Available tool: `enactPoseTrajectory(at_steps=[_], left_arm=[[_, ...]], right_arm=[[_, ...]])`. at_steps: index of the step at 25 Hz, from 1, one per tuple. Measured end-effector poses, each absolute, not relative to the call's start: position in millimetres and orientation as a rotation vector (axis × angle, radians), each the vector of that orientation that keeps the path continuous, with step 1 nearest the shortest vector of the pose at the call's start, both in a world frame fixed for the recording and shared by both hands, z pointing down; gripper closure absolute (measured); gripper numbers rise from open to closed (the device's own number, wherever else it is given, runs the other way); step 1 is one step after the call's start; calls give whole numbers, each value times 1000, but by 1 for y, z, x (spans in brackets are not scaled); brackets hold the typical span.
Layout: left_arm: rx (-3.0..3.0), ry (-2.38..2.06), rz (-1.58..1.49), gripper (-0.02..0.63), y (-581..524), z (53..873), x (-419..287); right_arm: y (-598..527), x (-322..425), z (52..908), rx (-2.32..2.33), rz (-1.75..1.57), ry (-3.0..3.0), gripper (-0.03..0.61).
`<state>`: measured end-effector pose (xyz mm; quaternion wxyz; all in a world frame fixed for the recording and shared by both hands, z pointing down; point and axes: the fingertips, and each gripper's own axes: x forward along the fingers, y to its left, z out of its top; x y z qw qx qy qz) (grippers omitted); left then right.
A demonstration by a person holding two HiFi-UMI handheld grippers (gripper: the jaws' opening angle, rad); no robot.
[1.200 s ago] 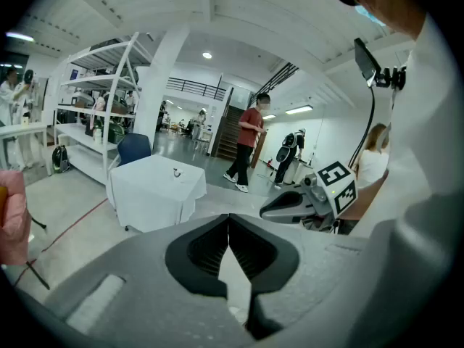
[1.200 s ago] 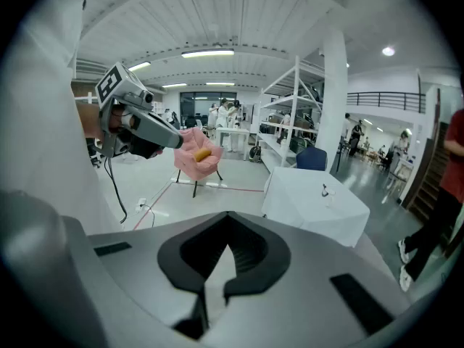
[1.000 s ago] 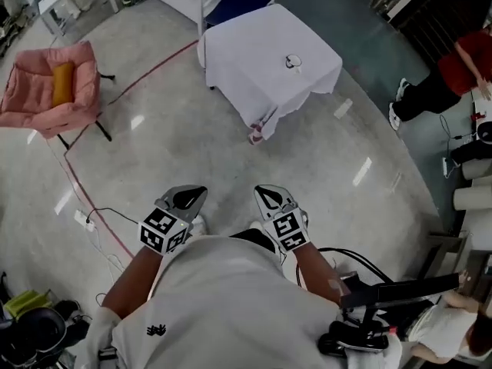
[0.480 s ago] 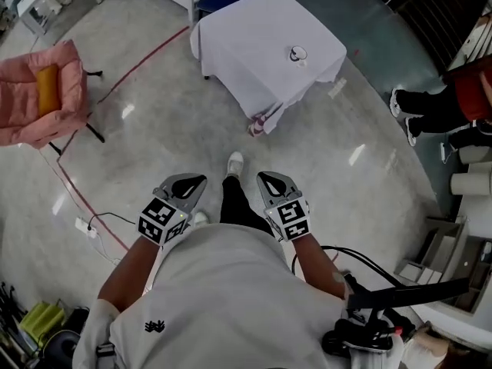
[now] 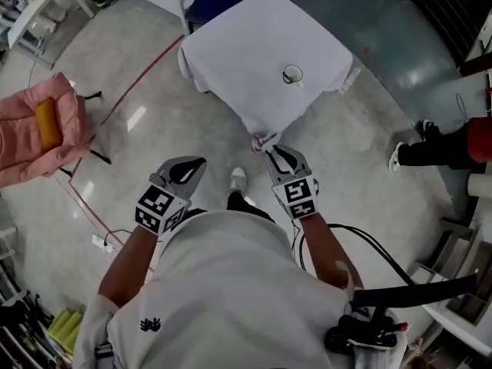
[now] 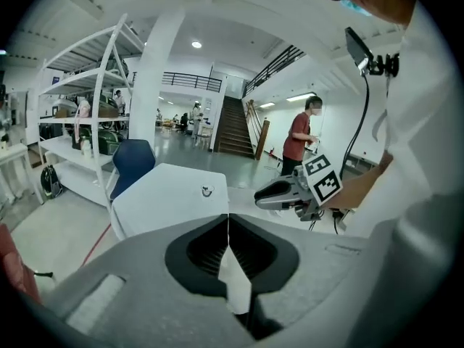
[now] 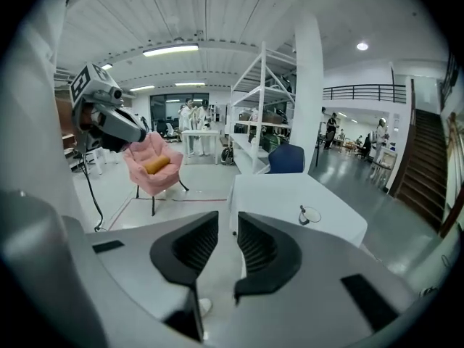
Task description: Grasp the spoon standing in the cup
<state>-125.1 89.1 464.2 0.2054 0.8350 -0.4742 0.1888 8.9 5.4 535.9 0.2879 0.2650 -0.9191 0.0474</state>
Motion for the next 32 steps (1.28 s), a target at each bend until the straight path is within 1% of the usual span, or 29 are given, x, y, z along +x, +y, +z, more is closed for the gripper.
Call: enactPoseTrajectory(at_steps=[7, 10, 17, 21, 28, 30, 32], left_arm=[[2364, -1269, 511, 601, -11, 459, -114], [2381, -1221, 519, 601, -43, 465, -121], [2453, -1072, 526, 601, -133, 468, -155], [2496, -977, 551, 601, -183, 468, -178], [2517, -836, 618, 601, -249, 477, -204], [2519, -812, 626, 601, -261, 482, -210], [2524, -792, 634, 601, -271, 485, -213]], right_arm=[[-113, 22, 571, 775, 91, -2353, 472], [-159, 22, 588, 830, 136, -2311, 460], [-250, 6, 623, 912, 74, -2150, 442], [-287, -4, 652, 919, 60, -2062, 429], [-323, -10, 696, 929, 138, -1957, 425], [-329, -12, 706, 935, 145, -1933, 428], [-334, -13, 713, 938, 154, -1913, 448]])
